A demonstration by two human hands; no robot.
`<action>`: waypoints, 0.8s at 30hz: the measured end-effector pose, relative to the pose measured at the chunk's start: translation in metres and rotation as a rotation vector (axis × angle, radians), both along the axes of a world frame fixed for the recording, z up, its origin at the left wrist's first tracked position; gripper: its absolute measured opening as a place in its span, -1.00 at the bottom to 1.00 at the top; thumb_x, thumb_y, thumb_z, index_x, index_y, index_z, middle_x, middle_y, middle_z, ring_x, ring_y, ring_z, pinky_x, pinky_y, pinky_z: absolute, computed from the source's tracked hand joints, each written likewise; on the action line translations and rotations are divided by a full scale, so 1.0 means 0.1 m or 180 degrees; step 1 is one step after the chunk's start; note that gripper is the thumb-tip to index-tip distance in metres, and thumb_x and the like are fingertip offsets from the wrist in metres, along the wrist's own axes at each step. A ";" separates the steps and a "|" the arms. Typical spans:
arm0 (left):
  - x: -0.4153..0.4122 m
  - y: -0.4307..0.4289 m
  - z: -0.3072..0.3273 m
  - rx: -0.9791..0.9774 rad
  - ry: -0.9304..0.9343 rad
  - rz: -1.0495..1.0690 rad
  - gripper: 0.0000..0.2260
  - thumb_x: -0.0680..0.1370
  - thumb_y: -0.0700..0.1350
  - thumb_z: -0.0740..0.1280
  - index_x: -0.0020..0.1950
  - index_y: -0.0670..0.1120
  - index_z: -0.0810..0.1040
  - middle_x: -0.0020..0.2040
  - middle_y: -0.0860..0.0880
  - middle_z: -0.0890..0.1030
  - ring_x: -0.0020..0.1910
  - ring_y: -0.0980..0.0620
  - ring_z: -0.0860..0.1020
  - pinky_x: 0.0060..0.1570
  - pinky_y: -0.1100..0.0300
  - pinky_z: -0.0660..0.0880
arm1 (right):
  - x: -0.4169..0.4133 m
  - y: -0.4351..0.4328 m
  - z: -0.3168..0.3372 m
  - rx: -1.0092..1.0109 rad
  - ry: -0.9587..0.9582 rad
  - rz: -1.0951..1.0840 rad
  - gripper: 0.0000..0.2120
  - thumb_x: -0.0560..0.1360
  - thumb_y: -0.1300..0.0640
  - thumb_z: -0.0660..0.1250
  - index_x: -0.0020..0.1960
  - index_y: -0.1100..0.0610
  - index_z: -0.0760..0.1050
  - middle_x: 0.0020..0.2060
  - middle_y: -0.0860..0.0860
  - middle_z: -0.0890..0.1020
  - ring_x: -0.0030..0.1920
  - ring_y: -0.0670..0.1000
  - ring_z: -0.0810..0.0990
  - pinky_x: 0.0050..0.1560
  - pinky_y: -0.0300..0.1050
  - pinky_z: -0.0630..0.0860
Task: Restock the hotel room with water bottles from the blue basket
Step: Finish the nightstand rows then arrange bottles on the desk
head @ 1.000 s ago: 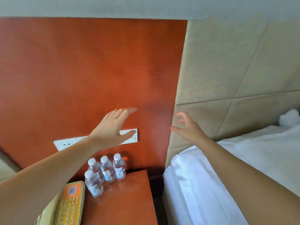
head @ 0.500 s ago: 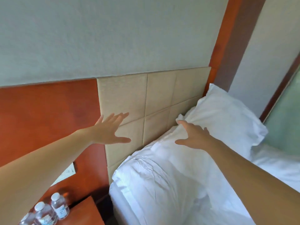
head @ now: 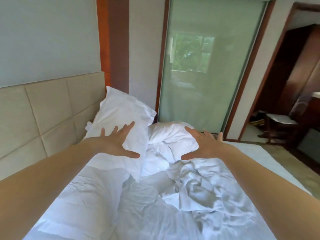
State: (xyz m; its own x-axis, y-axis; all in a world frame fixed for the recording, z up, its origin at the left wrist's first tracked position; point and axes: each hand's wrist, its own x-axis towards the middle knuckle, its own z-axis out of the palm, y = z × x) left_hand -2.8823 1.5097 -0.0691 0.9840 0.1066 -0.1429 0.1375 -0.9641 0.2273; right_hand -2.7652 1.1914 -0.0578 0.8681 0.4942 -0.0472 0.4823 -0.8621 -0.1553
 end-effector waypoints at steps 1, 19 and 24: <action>0.11 -0.22 0.03 -0.0025 -0.0002 -0.0177 0.15 0.15 0.62 0.23 0.38 0.35 -0.54 0.59 0.10 -0.30 0.57 -0.05 -0.30 0.44 -0.22 -0.35 | -0.04 -0.30 0.02 -0.0043 0.0025 -0.0165 0.16 0.14 -0.59 0.33 0.50 -0.38 -0.31 0.59 -0.19 -0.10 0.59 0.12 -0.19 0.38 0.46 -0.37; 1.35 -4.51 0.50 -0.0073 -0.0095 -0.2239 0.16 0.19 0.58 0.26 0.42 0.30 -0.54 0.59 0.07 -0.29 0.56 -0.04 -0.30 0.40 -0.31 -0.39 | -0.75 -4.57 0.45 -0.0315 -0.0161 -0.2143 0.19 0.12 -0.63 0.27 0.48 -0.36 -0.39 0.60 -0.11 -0.14 0.58 0.21 -0.18 0.37 0.53 -0.31; 1.47 -5.45 0.56 -0.0073 -0.0169 -0.2627 0.16 0.19 0.58 0.26 0.42 0.30 -0.54 0.58 0.08 -0.32 0.56 -0.04 -0.30 0.40 -0.29 -0.41 | -0.91 -5.18 0.43 -0.0421 -0.0108 -0.2211 0.18 0.20 -0.54 0.37 0.49 -0.34 -0.38 0.60 -0.11 -0.13 0.59 0.17 -0.18 0.39 0.48 -0.34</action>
State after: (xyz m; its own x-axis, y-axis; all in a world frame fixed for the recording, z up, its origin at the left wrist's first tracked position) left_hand -2.7355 0.9646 -0.0128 0.7500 -0.6556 -0.0875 -0.6242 -0.7453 0.2344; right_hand -2.8561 0.6730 -0.0143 0.9825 -0.1826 -0.0359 -0.1835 -0.9828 -0.0226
